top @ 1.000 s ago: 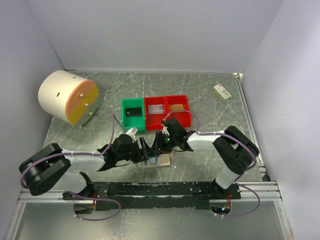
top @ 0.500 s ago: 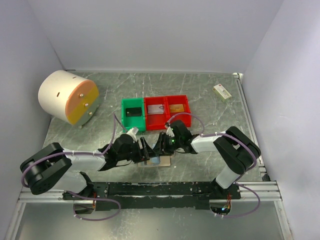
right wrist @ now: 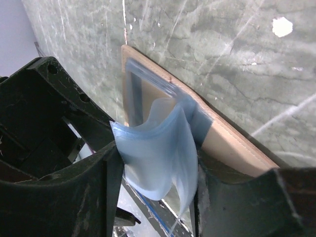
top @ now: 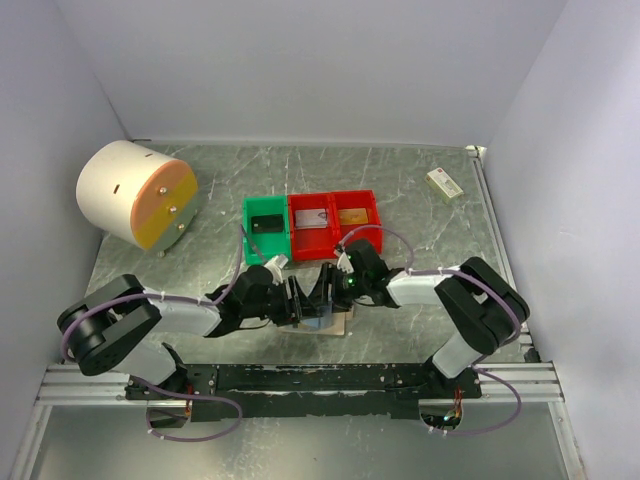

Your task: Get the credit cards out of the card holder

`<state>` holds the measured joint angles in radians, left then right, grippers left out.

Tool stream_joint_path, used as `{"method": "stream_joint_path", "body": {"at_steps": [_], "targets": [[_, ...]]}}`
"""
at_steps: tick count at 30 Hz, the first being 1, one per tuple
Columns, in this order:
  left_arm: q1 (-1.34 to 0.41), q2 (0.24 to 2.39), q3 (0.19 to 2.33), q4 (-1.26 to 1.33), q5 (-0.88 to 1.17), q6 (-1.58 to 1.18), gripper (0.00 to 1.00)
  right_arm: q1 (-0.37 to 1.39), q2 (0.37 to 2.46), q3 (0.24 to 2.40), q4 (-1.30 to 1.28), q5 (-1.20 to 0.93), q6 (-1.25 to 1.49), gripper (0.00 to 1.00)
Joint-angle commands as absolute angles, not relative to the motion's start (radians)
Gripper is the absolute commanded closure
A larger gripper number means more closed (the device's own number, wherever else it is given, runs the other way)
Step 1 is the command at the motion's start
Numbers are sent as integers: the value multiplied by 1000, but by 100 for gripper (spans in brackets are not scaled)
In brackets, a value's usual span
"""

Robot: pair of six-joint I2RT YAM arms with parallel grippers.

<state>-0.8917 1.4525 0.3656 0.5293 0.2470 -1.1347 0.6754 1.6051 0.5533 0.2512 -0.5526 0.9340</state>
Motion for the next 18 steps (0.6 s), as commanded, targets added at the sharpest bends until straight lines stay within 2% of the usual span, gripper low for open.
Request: {"method": "stream_joint_path", "body": {"at_steps": [1, 8, 18], "targets": [[-901, 1456, 422, 594, 277, -1107, 34, 652, 1533, 569, 105, -522, 895, 46], [-910, 1490, 487, 568, 290, -1080, 33, 612, 1416, 635, -91, -405, 832, 31], [-960, 1637, 586, 620, 327, -1078, 32, 559, 1273, 687, -356, -139, 793, 28]]}}
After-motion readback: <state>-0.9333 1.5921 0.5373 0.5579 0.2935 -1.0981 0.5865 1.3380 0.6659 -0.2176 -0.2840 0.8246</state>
